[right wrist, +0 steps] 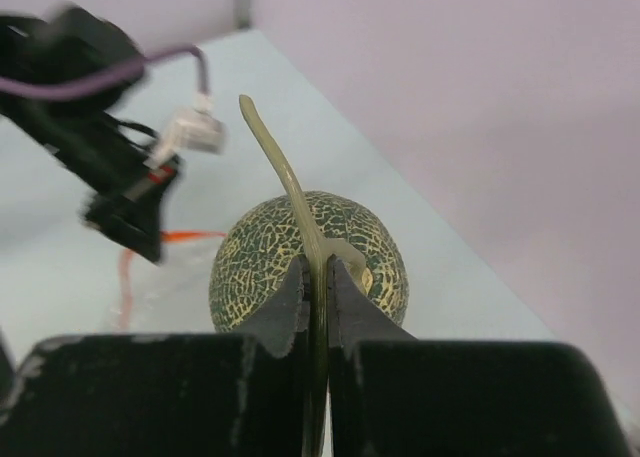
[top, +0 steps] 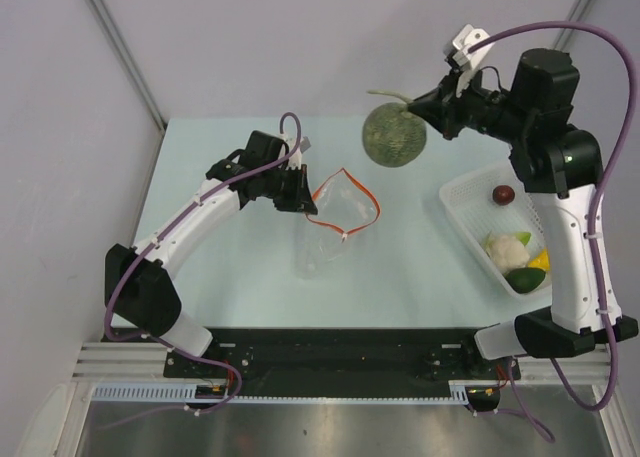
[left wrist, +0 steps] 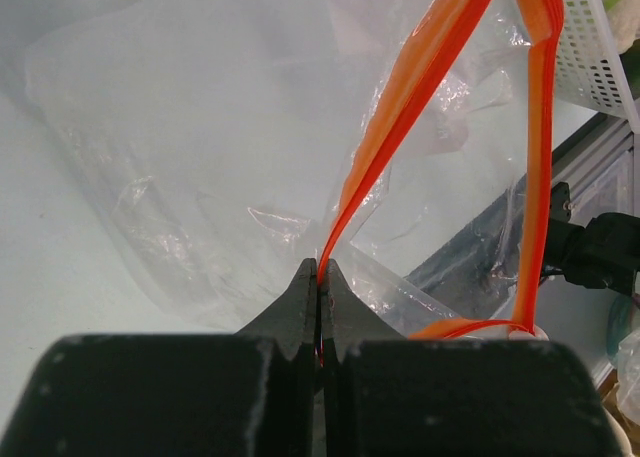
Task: Place the food in the zip-top bag and seal the zipper
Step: Pick up the fake fruit from the bin, then place the fake fruit in the zipper food storage bag.
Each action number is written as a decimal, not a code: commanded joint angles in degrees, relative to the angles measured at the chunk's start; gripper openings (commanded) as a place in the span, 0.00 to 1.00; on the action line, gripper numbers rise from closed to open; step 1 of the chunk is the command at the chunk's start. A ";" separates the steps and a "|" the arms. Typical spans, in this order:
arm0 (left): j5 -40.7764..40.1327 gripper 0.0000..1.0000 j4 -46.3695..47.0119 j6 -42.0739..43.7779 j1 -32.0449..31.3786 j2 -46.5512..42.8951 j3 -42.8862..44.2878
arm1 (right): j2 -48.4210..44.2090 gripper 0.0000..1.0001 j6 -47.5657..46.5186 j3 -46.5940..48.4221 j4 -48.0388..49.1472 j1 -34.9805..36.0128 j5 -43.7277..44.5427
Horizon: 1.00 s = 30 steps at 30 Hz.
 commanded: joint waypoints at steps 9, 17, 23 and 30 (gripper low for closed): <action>5.21 0.00 2.52 -0.93 0.54 -2.90 -0.01 | -4.47 0.00 30.19 -21.72 27.94 13.55 -7.01; 11.01 0.00 6.12 -3.22 2.13 -5.28 -4.05 | -4.93 0.00 29.26 -46.68 40.16 15.13 -2.55; 15.05 0.00 7.88 -3.48 2.22 -6.51 -5.11 | -4.48 0.00 26.87 -50.48 41.94 17.06 -0.69; 22.17 0.00 13.75 -6.73 3.53 -7.21 -6.87 | -5.36 0.00 41.61 -50.49 54.58 17.59 -1.47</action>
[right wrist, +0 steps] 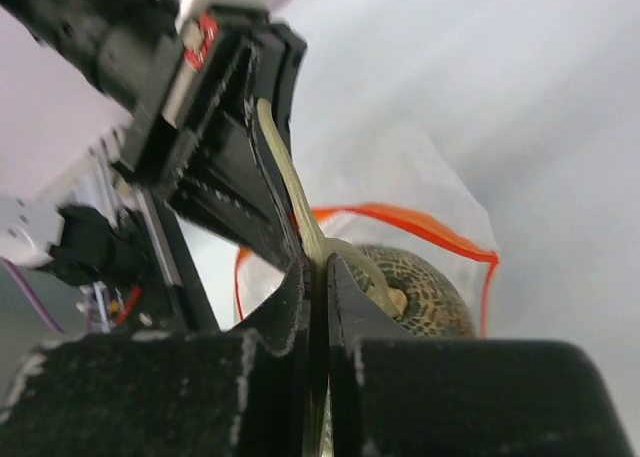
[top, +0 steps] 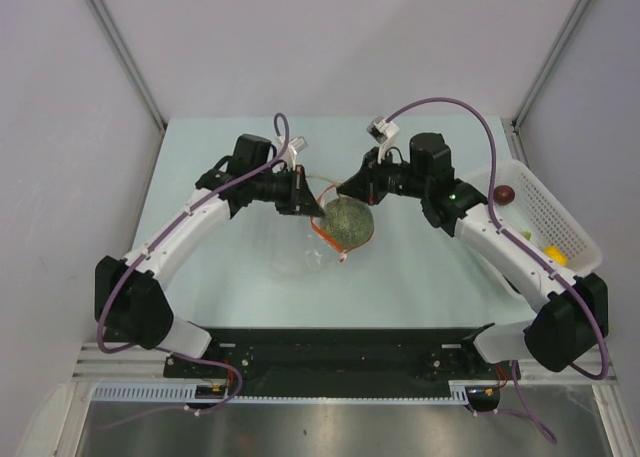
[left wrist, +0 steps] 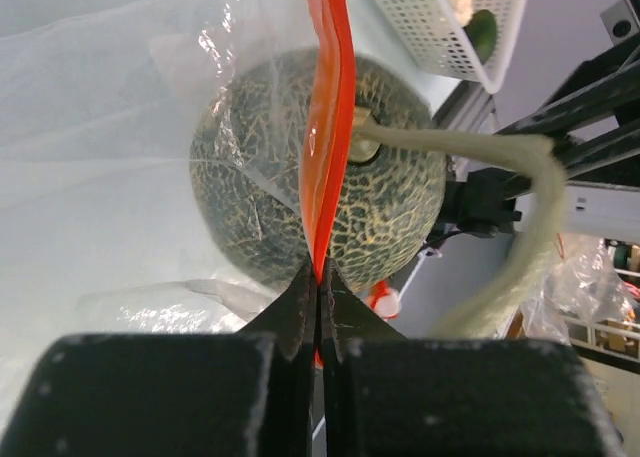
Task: Place the food in the zip-top bag and seal the zipper
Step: Place the fake fruit in the zipper food storage bag.
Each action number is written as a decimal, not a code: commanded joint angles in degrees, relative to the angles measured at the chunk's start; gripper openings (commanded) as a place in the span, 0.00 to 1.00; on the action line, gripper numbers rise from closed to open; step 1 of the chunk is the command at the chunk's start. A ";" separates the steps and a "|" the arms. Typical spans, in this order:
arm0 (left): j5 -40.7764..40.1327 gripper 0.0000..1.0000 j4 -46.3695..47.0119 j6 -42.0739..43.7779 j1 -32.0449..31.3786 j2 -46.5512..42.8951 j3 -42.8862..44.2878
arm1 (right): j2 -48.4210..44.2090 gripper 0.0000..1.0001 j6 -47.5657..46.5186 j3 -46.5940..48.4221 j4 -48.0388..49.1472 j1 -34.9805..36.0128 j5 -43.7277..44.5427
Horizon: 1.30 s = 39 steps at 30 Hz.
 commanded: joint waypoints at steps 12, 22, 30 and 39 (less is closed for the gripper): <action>19.46 0.00 22.17 -12.84 6.77 -3.59 -11.33 | 0.00 0.00 2.68 -3.53 8.74 7.60 2.76; 20.78 0.00 26.58 -11.79 7.74 -5.70 -15.03 | 0.36 0.37 -3.92 -3.98 1.53 7.51 -2.94; 21.40 0.00 23.86 -10.56 9.94 -5.70 -14.24 | -10.79 1.00 -1.20 -2.66 -10.32 0.76 -2.26; 20.09 0.00 19.82 -7.93 10.03 -4.82 -12.48 | 0.70 0.82 -1.46 -3.28 -17.47 -7.52 -3.04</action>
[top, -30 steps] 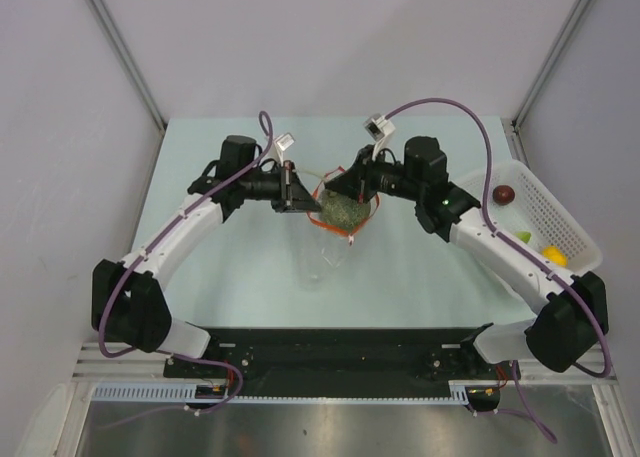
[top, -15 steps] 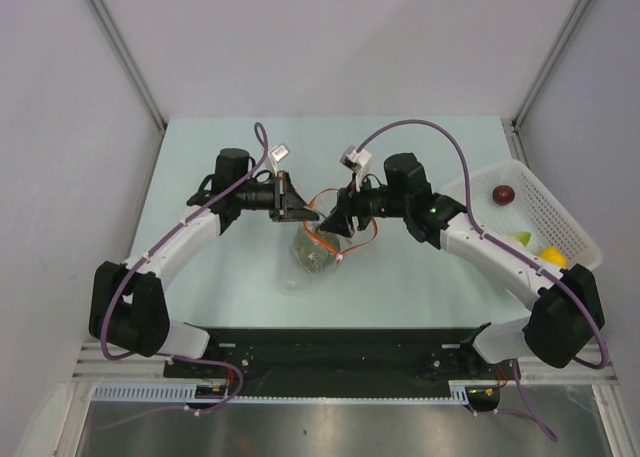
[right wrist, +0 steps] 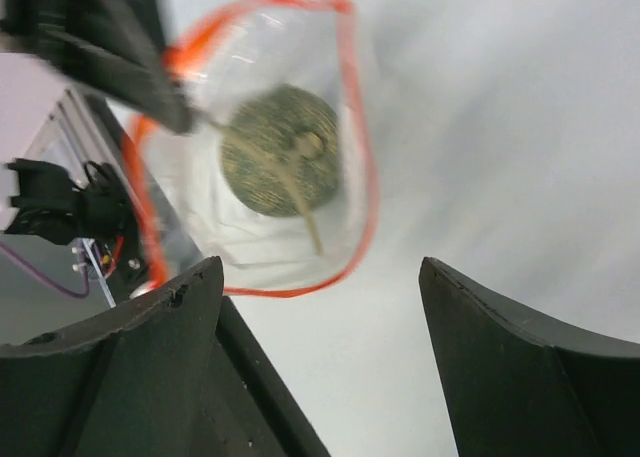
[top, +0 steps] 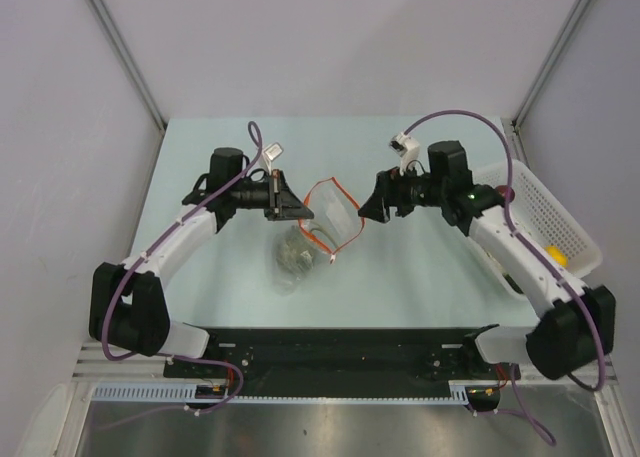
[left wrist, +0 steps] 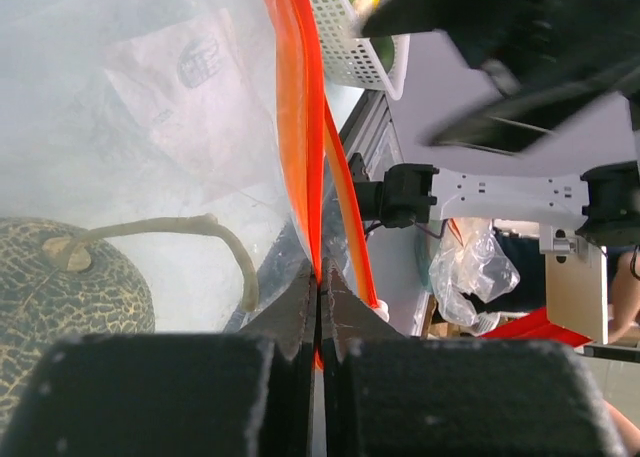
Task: Place the food in the zip-top bag and seal the zipper
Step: Place the fake fruit in the zipper food storage bag, then adjust the zipper food storage bag at the center of the board.
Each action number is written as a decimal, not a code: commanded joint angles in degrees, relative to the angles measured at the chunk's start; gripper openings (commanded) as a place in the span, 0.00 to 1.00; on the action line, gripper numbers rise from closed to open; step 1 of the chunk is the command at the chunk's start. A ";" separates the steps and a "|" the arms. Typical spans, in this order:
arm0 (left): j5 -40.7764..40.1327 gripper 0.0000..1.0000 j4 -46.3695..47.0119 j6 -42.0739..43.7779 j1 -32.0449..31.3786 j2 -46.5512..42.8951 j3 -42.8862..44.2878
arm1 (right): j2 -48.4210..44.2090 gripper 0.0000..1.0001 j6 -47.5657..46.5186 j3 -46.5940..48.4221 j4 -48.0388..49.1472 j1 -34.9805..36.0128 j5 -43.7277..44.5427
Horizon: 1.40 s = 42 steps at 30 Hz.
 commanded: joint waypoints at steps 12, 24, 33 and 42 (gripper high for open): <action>-16.10 0.00 -26.01 15.17 0.04 -3.19 13.88 | 8.81 0.00 6.66 2.35 2.09 1.90 -10.11; -37.22 0.00 -43.36 19.05 -5.06 -4.69 25.60 | 5.17 0.00 1.49 9.29 -9.33 0.67 -10.31; -36.44 0.00 -37.65 15.28 -7.96 -1.61 24.00 | 9.75 0.09 -6.96 13.42 -15.13 -2.94 -5.65; -34.07 0.00 -35.89 12.46 -8.05 0.06 23.74 | 6.33 0.95 -21.18 20.37 -34.01 -26.52 -4.95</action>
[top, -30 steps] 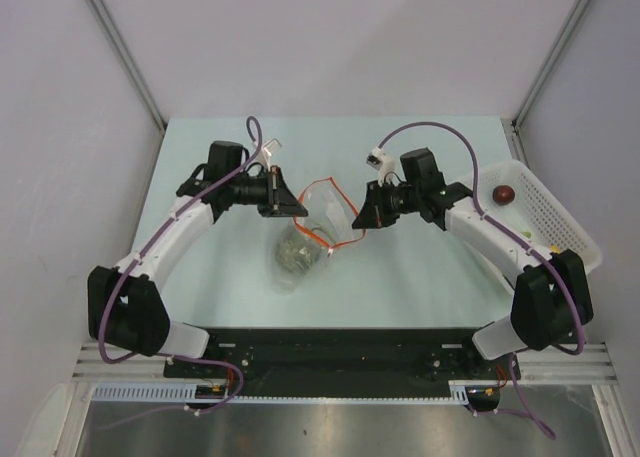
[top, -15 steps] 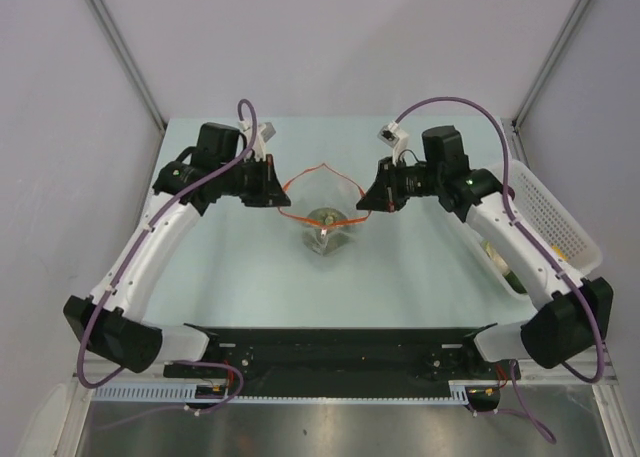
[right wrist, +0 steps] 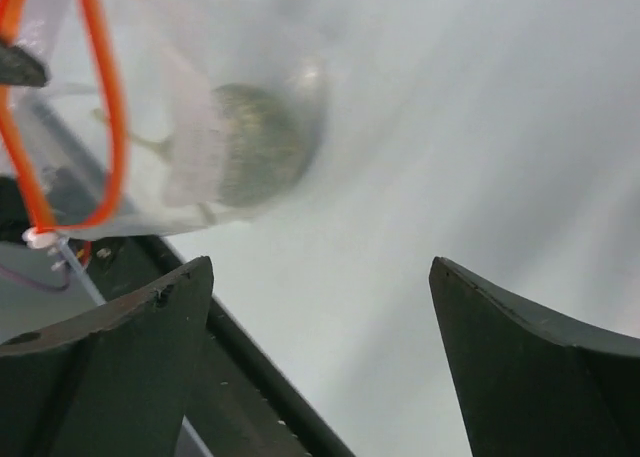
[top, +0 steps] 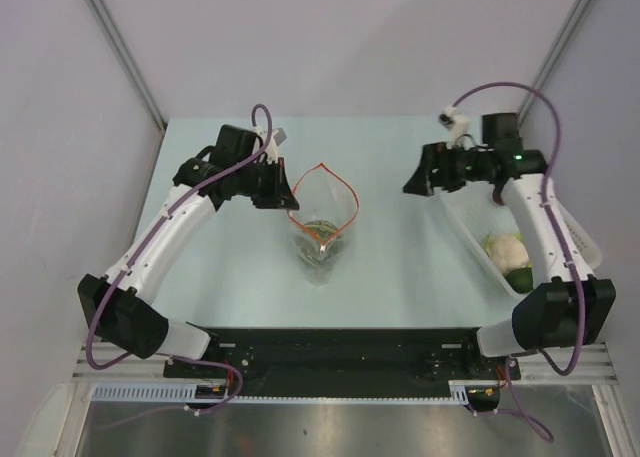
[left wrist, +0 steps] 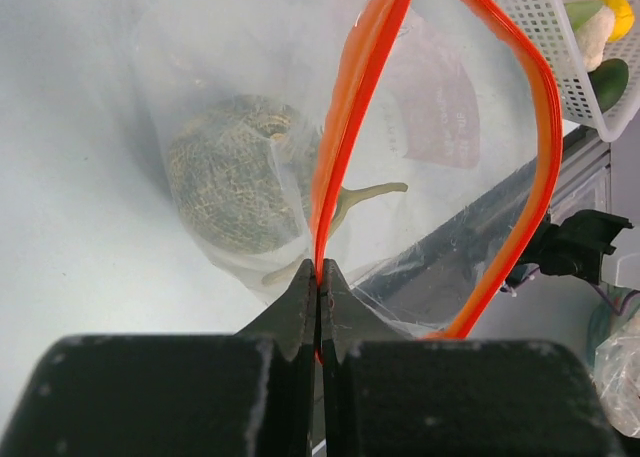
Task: Place the food in the zip-top bag and seal the zipper
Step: Adjust the zipper food storage bag at the center of the board.
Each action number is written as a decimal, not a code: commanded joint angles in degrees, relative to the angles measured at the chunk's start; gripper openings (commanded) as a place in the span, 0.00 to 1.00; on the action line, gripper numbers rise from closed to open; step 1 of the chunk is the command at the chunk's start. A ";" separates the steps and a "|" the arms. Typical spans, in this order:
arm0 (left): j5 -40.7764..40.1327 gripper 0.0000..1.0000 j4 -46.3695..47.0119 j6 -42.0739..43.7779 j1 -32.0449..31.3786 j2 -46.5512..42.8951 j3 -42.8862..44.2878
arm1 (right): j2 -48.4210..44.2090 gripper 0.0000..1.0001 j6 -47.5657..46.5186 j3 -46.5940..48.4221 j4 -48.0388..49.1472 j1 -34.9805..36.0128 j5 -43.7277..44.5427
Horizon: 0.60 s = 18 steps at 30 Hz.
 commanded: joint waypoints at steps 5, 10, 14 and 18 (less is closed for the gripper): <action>1.43 0.00 2.89 -2.03 -0.11 0.28 -0.55 | -3.82 1.00 -27.37 8.70 -28.33 -25.12 8.59; 1.96 0.00 2.63 -1.60 -0.11 0.81 -0.11 | -1.19 1.00 -36.28 5.98 -35.72 -32.60 19.24; 2.31 0.00 2.80 -1.42 -0.11 0.72 -0.11 | 0.05 1.00 -37.60 2.82 -33.90 -33.14 27.42; 2.40 0.00 2.72 -1.24 -0.11 1.07 -0.28 | 2.68 1.00 -37.43 -0.34 -29.50 -31.82 31.91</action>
